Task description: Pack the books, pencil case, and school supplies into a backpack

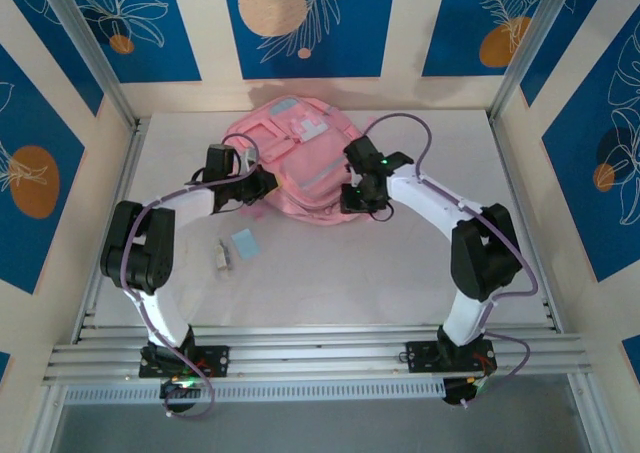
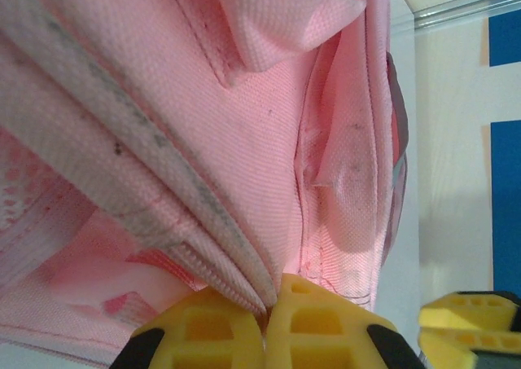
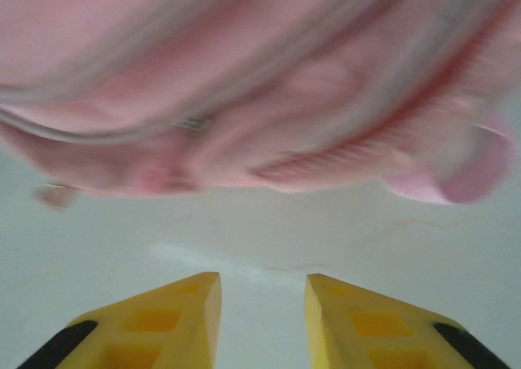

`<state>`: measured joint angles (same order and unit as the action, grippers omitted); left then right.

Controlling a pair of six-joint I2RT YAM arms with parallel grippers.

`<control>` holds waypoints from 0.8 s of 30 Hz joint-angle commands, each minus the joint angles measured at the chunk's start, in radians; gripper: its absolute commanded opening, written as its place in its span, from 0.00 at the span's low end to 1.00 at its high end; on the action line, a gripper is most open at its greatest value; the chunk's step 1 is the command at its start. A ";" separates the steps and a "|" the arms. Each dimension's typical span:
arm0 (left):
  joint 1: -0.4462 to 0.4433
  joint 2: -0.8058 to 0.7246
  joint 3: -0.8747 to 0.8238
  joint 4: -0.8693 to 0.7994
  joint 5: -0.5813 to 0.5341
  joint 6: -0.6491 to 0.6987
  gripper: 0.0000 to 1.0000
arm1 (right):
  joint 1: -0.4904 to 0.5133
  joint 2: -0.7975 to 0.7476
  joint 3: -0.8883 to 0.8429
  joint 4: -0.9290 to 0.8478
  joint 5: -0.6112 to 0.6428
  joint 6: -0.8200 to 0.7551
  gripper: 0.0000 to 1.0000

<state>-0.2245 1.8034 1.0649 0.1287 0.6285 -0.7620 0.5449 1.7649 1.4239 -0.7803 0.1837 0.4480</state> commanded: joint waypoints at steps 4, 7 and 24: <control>0.007 -0.053 -0.010 0.057 0.025 -0.010 0.00 | 0.078 0.125 0.134 -0.010 0.008 0.094 0.40; 0.007 -0.053 -0.008 0.059 0.030 -0.011 0.00 | 0.103 0.178 0.175 -0.028 0.060 0.110 0.43; 0.006 -0.056 -0.003 0.051 0.026 -0.010 0.00 | 0.142 0.322 0.236 -0.094 0.343 0.051 0.17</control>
<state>-0.2245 1.7977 1.0592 0.1413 0.6289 -0.7795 0.6922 2.0438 1.6329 -0.8326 0.4332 0.5140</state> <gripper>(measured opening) 0.049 0.171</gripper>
